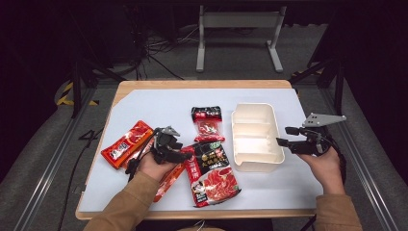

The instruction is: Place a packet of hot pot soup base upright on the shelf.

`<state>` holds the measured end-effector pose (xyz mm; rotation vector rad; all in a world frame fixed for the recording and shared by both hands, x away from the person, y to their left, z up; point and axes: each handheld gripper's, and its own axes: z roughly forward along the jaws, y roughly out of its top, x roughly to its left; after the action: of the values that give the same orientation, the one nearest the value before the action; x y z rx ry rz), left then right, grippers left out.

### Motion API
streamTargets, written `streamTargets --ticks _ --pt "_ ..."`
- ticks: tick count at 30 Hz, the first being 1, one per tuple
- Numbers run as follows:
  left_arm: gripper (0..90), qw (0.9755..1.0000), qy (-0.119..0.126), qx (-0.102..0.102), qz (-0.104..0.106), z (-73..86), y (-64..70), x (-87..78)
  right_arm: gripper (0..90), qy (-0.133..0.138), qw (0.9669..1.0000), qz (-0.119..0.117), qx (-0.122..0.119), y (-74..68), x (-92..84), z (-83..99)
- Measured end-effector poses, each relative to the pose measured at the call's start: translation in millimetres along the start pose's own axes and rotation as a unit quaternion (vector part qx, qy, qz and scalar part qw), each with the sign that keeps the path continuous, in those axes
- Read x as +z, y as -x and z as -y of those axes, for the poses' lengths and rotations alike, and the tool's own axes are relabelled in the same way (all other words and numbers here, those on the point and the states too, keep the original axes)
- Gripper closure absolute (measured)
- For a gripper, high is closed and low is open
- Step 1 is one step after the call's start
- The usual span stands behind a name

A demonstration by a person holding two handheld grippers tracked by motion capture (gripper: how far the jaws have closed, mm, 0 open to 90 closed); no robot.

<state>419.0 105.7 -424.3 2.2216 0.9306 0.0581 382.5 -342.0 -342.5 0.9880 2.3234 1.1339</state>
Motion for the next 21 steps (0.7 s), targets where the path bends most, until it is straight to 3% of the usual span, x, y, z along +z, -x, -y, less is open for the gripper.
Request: streamTargets --ticks 9,17,21 --pt "42.1 0.9998 -0.019 -0.001 -0.008 0.5 -0.8 7.3 40.7 -0.002 1.0000 -0.001 0.000 0.0 2.5 0.9" --pt "61.2 0.9995 -0.028 -0.001 0.016 0.5 0.6 10.4 40.3 -0.005 1.0000 0.001 -0.001 -0.6 3.9 0.9" --pt "67.8 0.9996 -0.026 0.010 0.006 0.1 3.6 9.1 40.3 -0.005 1.0000 0.001 -0.001 -0.7 4.1 0.9"
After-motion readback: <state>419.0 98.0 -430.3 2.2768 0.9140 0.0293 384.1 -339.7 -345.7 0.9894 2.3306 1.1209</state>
